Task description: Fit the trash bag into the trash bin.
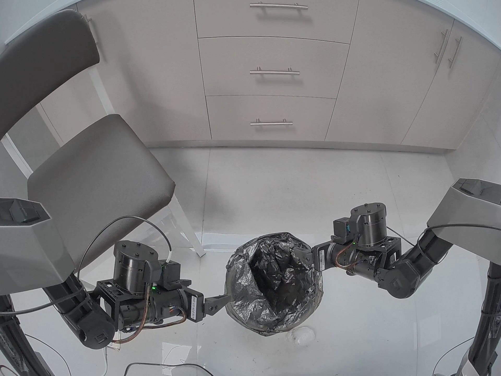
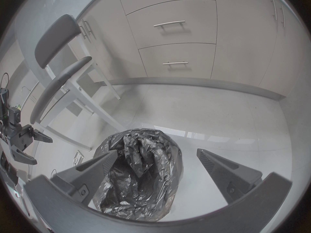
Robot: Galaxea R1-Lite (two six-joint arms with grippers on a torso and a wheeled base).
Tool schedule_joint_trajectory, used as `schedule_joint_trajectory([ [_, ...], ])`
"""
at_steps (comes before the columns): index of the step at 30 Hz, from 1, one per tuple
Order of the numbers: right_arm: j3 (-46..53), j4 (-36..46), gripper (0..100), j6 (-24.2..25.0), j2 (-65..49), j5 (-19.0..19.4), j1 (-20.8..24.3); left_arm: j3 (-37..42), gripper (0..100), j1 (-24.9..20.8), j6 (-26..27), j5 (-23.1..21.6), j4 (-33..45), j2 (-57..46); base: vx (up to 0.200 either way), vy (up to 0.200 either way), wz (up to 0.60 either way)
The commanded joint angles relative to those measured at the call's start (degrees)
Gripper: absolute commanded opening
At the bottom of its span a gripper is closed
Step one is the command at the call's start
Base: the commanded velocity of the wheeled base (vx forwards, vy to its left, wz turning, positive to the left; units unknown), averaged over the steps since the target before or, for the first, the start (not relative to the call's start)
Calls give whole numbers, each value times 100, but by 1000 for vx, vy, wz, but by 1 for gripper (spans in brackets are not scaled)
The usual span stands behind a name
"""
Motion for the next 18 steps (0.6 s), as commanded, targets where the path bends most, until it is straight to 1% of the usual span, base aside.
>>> schedule_joint_trajectory([
  [1, -13, -5, 100, -5, 68, -1, -20, 4, 100, 2, -3, -1, 0, 5, -200, 0, 0],
  [3, -13, -5, 100, -5, 68, -1, -20, 4, 100, 2, -3, -1, 0, 5, -200, 0, 0],
  [11, -22, -5, 100, -5, 147, -1, -29, 4, 100, 2, -3, -1, 0, 31, 0, 0, 0],
  [18, -162, -5, 100, -14, 375, -10, -152, -5, 100, 2, -3, -1, 0, 84, 0, 0, 0],
])
